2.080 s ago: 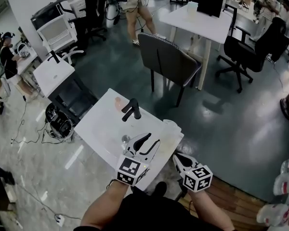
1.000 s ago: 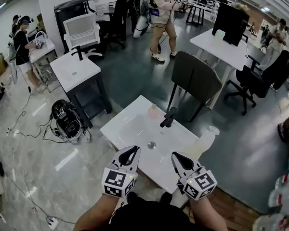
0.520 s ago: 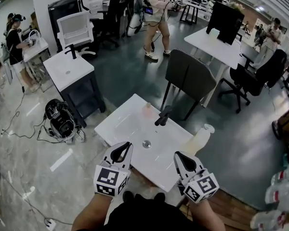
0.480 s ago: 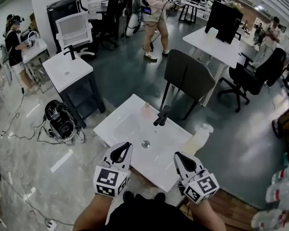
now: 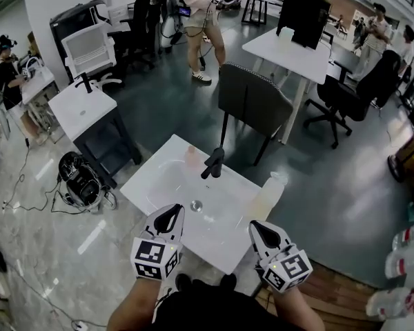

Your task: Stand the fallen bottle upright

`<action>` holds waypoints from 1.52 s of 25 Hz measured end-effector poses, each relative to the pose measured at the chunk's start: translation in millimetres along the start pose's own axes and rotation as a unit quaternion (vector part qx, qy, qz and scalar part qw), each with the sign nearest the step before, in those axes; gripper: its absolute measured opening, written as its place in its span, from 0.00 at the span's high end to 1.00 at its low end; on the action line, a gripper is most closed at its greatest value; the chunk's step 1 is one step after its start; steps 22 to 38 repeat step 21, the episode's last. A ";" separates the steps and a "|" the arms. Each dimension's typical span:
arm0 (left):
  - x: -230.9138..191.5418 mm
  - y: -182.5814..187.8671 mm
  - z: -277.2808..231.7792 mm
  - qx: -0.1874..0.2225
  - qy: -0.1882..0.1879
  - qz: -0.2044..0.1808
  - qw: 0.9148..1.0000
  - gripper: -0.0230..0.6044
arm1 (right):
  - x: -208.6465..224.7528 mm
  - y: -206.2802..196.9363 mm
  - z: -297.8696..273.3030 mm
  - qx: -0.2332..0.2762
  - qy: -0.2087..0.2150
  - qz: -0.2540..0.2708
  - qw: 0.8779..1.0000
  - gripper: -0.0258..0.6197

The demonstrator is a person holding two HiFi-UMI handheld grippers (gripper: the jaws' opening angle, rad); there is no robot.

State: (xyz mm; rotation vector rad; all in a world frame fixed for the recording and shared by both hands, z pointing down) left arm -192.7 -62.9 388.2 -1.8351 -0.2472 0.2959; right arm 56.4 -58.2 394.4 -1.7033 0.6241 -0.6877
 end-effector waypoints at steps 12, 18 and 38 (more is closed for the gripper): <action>15.8 7.4 -18.2 -0.002 -0.010 -0.019 1.000 0.91 | 18.3 6.3 1.1 0.008 -0.015 0.005 1.000 0.94; 13.5 9.7 -11.7 0.004 -0.004 -0.022 1.000 0.91 | 11.4 5.7 -4.3 0.006 -0.005 0.009 1.000 0.94; 11.2 5.9 -7.4 0.001 0.000 -0.021 1.000 0.91 | 5.8 6.4 -5.8 0.004 0.002 0.016 1.000 0.94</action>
Point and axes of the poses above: the fingertips, and each gripper's own axes: z backward along the fingers, x to its right, y out of its top, the point moved 6 cm from there along z, backward along the fingers
